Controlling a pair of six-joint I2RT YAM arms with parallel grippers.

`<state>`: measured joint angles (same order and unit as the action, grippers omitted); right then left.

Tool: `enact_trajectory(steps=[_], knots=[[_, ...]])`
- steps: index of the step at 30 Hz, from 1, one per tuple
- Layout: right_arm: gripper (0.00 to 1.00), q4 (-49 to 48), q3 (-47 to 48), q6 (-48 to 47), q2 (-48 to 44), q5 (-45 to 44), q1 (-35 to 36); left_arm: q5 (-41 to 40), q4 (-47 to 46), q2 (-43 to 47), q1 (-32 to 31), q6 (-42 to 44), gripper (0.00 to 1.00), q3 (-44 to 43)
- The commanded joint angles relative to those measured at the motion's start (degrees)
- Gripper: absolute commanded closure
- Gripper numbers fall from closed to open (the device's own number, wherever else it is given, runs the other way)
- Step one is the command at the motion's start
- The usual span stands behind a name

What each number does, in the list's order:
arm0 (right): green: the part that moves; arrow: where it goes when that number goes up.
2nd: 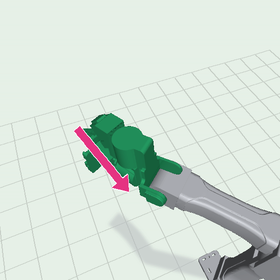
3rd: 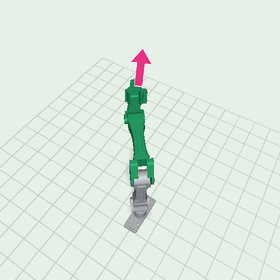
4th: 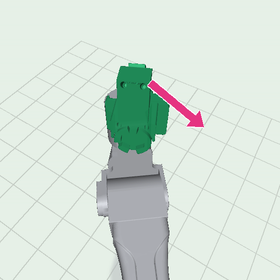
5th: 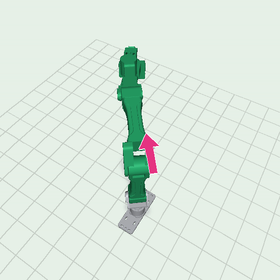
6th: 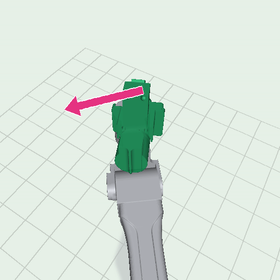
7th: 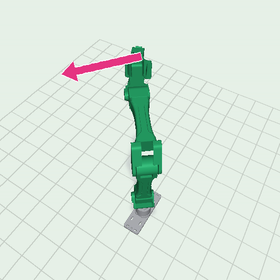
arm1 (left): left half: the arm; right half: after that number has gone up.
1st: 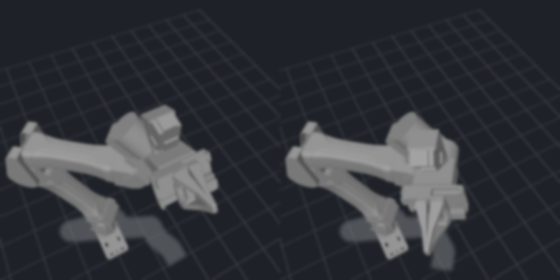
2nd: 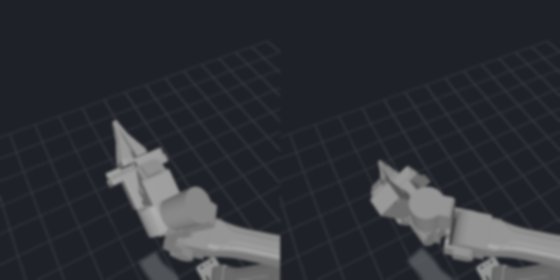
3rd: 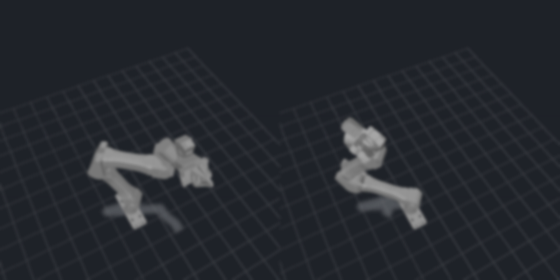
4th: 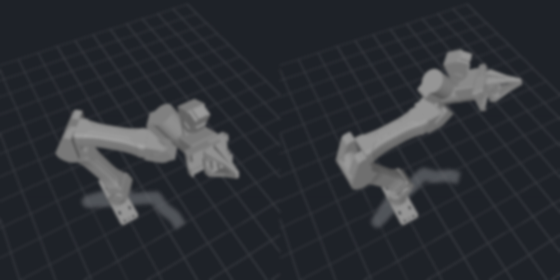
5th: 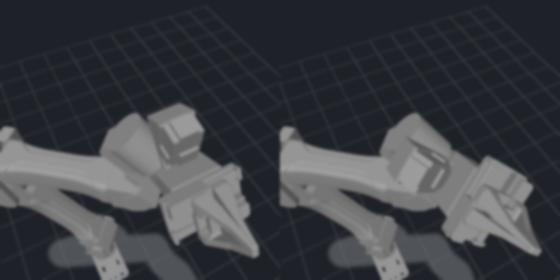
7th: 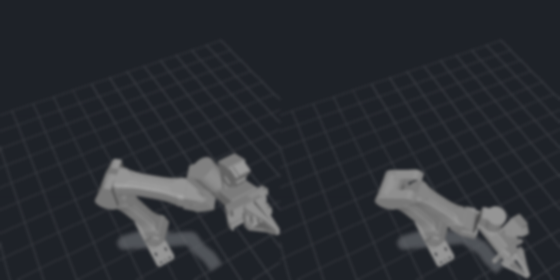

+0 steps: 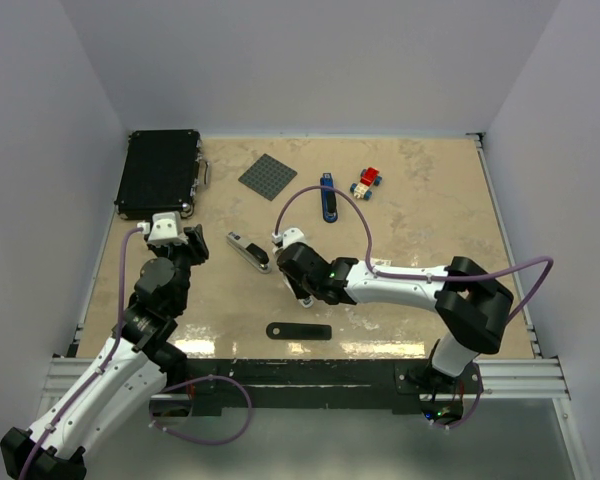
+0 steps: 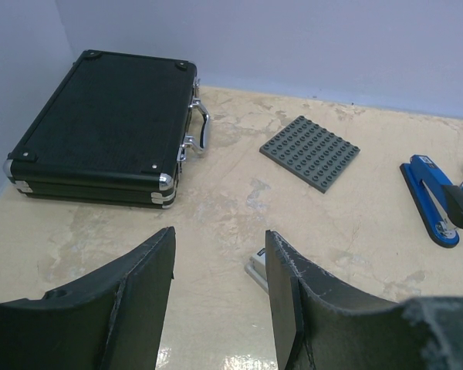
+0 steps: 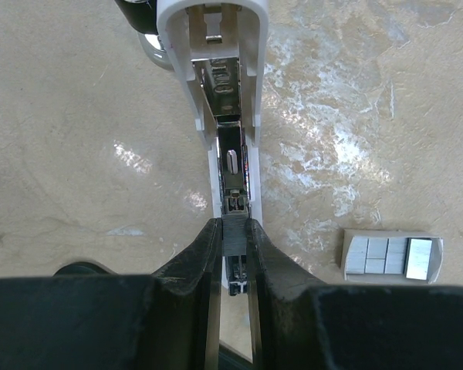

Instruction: Load the staples into the stapler

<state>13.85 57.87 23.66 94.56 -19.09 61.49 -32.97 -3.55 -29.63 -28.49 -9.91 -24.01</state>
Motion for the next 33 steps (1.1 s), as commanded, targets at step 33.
enact_trajectory(steps=[33], knots=[[0.93,0.22,3.83,-1.86,-0.35,-3.5,0.2,0.45,-1.11,0.62,0.45,-0.72,0.45,-2.36]])
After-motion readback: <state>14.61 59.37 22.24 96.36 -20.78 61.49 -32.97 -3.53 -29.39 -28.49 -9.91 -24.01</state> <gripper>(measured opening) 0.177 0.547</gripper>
